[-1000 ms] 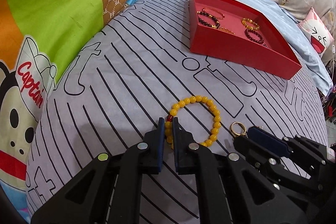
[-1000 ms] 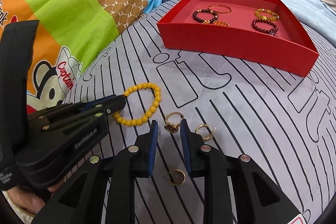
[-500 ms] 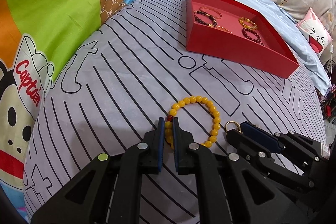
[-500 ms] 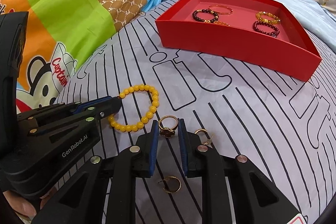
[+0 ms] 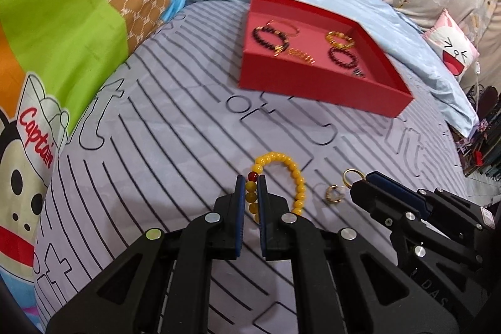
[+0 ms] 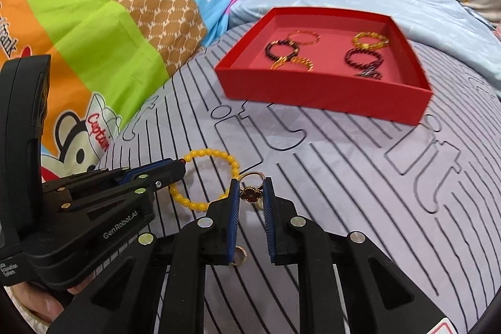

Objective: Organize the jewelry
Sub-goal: 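Carry the yellow bracelet and gold ring into the red tray and open both tools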

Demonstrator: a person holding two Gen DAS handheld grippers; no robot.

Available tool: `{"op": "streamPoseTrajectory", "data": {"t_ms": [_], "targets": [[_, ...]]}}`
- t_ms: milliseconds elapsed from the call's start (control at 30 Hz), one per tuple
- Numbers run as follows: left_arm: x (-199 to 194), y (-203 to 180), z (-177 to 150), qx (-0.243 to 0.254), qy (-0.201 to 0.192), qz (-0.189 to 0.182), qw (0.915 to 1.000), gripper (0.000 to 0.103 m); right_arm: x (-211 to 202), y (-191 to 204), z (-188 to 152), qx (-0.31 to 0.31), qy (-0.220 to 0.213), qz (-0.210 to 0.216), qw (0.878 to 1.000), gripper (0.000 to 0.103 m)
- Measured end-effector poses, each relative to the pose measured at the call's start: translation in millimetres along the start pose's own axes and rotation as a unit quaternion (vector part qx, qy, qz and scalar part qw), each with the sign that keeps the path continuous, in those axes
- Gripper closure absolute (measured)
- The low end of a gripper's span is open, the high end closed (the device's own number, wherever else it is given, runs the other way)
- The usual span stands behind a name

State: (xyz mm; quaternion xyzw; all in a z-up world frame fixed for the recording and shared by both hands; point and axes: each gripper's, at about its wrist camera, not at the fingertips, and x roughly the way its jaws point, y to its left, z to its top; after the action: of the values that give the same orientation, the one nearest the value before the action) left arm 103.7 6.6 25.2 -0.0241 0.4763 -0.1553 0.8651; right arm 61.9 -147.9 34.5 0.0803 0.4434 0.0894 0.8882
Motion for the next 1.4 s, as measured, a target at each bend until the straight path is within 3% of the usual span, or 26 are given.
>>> {"op": "streamPoseTrajectory", "data": {"t_ms": [533, 833, 1067, 1400], "targets": [[-38.3, -45.3, 25.6, 0.049, -0.042, -0.035, 0.9973, 0.096, -34.0, -33.8, 11.8, 0.033, -0.039, -0.014, 0.999, 0.089], [-43.2, -74.4, 75.5, 0.074, -0.08, -0.066, 0.9919, 0.096, -43.1, -65.0, 53.7, 0.046, -0.071, -0.025, 0.996, 0.089], [-24.1, -97.7, 120.0, 0.096, -0.103, -0.068, 0.9877, 0.096, -28.7, -89.2, 96.1, 0.05, -0.085, -0.04, 0.994, 0.089], [39.4, -103.1, 166.3, 0.094, -0.09, -0.083, 0.988, 0.096, 32.0, -122.6, 141.2, 0.068, -0.059, -0.045, 0.995, 0.089]]}}
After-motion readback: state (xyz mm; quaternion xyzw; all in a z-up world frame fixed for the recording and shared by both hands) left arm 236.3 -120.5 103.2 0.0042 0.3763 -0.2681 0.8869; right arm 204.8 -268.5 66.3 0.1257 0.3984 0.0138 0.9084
